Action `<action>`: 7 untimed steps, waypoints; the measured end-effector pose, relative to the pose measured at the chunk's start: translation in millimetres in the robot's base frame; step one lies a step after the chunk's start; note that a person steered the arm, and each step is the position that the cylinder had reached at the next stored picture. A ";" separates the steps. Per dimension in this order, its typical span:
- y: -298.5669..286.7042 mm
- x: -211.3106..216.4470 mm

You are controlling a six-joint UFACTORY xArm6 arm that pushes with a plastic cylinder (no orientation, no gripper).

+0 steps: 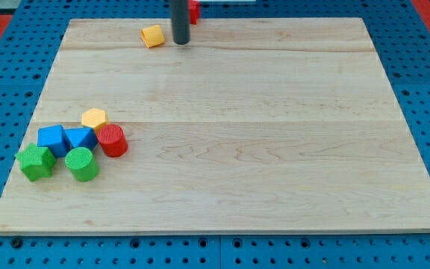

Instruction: Push the yellow heart towards the top left side of the blue cube

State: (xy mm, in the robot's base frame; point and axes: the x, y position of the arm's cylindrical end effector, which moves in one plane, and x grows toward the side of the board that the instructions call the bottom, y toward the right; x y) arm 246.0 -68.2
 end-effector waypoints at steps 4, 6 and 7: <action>-105.6 -28.9; -107.5 56.0; -107.5 116.0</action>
State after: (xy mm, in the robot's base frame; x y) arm 361.9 -175.7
